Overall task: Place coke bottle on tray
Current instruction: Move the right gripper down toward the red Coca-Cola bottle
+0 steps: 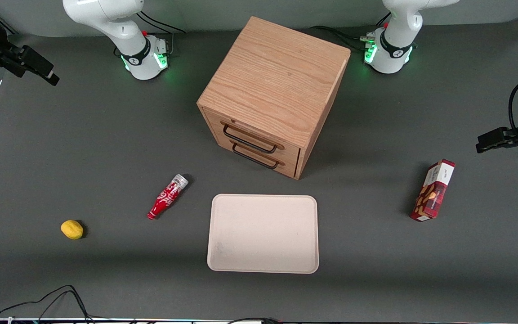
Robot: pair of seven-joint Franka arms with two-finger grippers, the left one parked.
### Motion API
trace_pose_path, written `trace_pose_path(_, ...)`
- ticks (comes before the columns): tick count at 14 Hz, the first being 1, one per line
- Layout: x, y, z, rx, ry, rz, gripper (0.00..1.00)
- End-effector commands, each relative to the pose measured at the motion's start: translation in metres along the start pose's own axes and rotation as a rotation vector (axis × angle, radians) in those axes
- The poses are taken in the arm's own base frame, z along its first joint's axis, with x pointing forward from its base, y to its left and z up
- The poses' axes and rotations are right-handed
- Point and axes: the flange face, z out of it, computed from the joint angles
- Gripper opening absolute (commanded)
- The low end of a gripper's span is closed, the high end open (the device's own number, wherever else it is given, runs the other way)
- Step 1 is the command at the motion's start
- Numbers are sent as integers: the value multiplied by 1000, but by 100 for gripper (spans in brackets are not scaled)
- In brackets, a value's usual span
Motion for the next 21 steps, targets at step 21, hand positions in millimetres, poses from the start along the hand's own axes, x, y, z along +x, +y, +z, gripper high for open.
trace_pose_path(21,120,-165,357,-63,-166,521,100)
